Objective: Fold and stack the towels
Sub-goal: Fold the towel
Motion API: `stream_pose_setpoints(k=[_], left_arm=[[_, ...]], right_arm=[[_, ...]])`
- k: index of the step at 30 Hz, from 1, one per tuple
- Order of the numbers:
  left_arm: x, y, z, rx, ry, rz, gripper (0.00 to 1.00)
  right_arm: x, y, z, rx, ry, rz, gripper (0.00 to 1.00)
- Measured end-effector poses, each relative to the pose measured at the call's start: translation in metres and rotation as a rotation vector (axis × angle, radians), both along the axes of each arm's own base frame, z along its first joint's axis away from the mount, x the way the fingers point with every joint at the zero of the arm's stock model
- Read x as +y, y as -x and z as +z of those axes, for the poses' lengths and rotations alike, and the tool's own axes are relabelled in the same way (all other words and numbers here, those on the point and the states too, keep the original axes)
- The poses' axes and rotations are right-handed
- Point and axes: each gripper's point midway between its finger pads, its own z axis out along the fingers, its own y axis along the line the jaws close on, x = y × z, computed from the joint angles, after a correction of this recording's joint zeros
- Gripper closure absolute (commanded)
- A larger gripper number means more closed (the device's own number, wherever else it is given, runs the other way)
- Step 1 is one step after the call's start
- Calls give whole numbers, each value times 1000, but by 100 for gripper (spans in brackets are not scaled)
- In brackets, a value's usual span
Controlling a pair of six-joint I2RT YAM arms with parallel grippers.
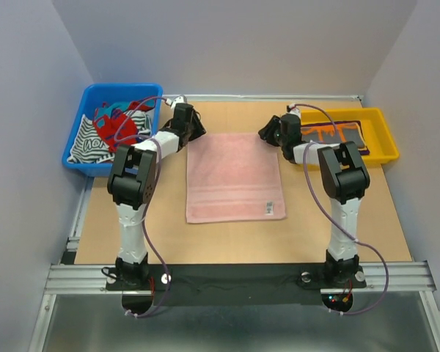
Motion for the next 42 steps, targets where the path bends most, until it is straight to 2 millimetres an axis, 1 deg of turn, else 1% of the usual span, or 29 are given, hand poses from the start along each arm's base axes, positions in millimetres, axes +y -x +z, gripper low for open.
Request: stream_pose_setpoints(k=[1, 2, 3, 5, 6, 8, 11, 14, 17, 18, 20, 21, 23, 24, 25, 26, 27, 29, 30, 31, 32, 33, 34, 35, 38, 39, 40, 42], left_arm=[[1, 0, -9, 14, -7, 3, 53], [4, 0, -24, 42, -18, 8, 54], [5, 1, -34, 62, -24, 9, 54], [9, 3, -53, 98, -36, 19, 55], [11, 0, -56, 93, -32, 28, 55], [14, -1, -56, 91, -30, 38, 55], [20, -3, -56, 87, -21, 55, 53], [28, -5, -54, 79, -34, 72, 47], [37, -5, -46, 70, -75, 76, 36], [39, -4, -43, 65, -87, 76, 35], [43, -3, -24, 37, -124, 74, 30], [43, -2, -17, 26, -138, 73, 30], [39, 4, 19, -32, -175, 73, 30], [36, 8, 36, -60, -188, 75, 30], [27, 14, 56, -95, -191, 67, 32], [20, 24, 73, -122, -203, 67, 34], [14, 32, 85, -137, -207, 59, 34], [-4, 57, 109, -169, -216, 33, 34], [-14, 70, 113, -171, -223, 11, 34], [-23, 83, 112, -163, -231, -15, 34], [-30, 94, 106, -145, -244, -38, 34], [-35, 106, 94, -112, -267, -63, 34], [-38, 119, 76, -70, -292, -88, 33], [-39, 129, 61, -34, -313, -106, 33], [-31, 172, 1, 129, -404, -167, 30], [-29, 181, -8, 159, -419, -179, 30], [-27, 195, -21, 201, -435, -195, 29], [-27, 212, -37, 250, -443, -218, 29]], right_arm=[[-6, -2, -7, 11, -1, -14, 55], [-14, -4, -14, 24, -2, -30, 55], [-22, -6, -21, 36, -4, -45, 55], [-31, -10, -24, 32, -22, -66, 55], [-34, -12, -23, 27, -27, -74, 55], [-39, -14, -22, 17, -31, -87, 55], [-41, -13, -24, 15, -26, -88, 55], [-41, -13, -23, 4, 0, -66, 55], [-37, -9, -19, 4, 33, -14, 55], [-36, -7, -16, 6, 49, 7, 55], [-34, -2, -8, 6, 81, 47, 55], [-32, 1, 2, -2, 100, 69, 55], [-29, 7, 18, -14, 126, 103, 55], [-27, 13, 36, -31, 144, 125, 55], [-25, 16, 45, -41, 151, 136, 55], [-22, 23, 59, -57, 164, 158, 55], [-19, 29, 68, -66, 174, 174, 55], [-11, 48, 85, -69, 200, 219, 55], [-5, 61, 90, -64, 219, 246, 55], [-1, 68, 90, -55, 226, 263, 55], [5, 82, 86, -34, 246, 295, 55], [9, 94, 78, -2, 262, 321, 55], [10, 106, 68, 34, 281, 344, 55], [12, 116, 58, 67, 296, 365, 55], [16, 161, 15, 222, 356, 448, 54], [15, 170, 6, 254, 368, 463, 54], [13, 181, -4, 288, 380, 474, 54], [7, 205, -21, 359, 403, 495, 54]])
